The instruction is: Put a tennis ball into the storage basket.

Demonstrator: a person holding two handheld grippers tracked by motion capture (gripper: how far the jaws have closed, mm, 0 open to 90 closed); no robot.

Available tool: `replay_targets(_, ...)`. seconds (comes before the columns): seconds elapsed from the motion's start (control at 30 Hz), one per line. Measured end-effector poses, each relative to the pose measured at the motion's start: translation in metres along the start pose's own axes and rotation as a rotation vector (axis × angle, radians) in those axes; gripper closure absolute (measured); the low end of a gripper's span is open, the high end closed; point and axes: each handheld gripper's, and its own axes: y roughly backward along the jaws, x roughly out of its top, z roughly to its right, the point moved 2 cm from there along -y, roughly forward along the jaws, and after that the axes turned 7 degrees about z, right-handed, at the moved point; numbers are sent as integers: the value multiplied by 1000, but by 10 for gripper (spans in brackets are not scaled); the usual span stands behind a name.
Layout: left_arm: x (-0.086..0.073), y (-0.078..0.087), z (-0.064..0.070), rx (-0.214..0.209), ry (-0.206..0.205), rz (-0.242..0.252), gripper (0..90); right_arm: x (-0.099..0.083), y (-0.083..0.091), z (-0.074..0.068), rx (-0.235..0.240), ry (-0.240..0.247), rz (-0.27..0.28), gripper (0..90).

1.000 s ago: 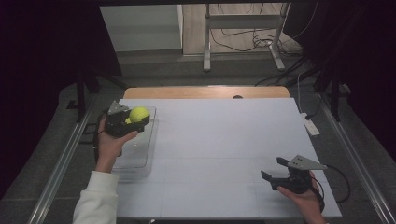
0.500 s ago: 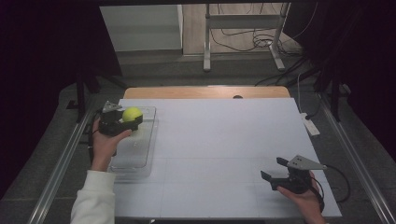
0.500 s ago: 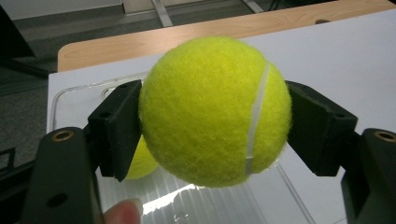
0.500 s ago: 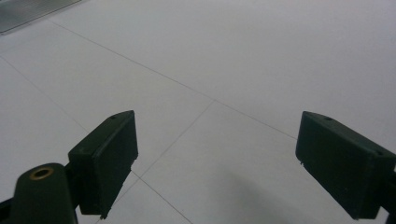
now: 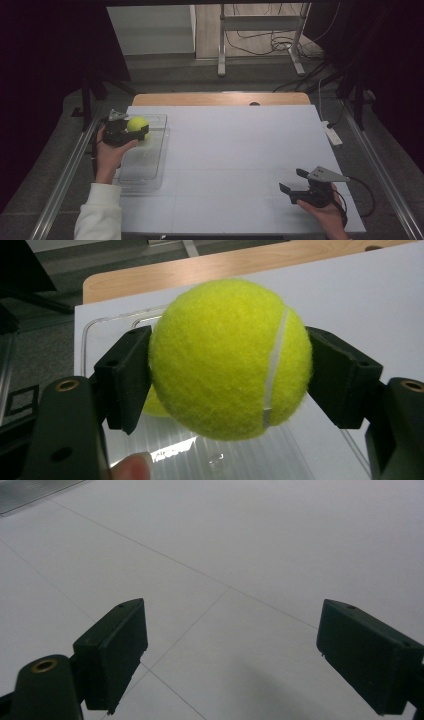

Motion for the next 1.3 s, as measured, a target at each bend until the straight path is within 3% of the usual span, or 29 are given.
replay_targets(0.5, -9, -5, -10, 38, 3, -72, 261, 0, 0, 0, 0, 1, 1, 134)
replay_targets(0.7, -13, -10, -11, 30, -1, -115, 261, 0, 0, 0, 2, -1, 4, 134)
replay_targets(1.3, -20, -12, -16, 47, -11, -184, 261, 0, 1, 0, 0, 1, 2, 134)
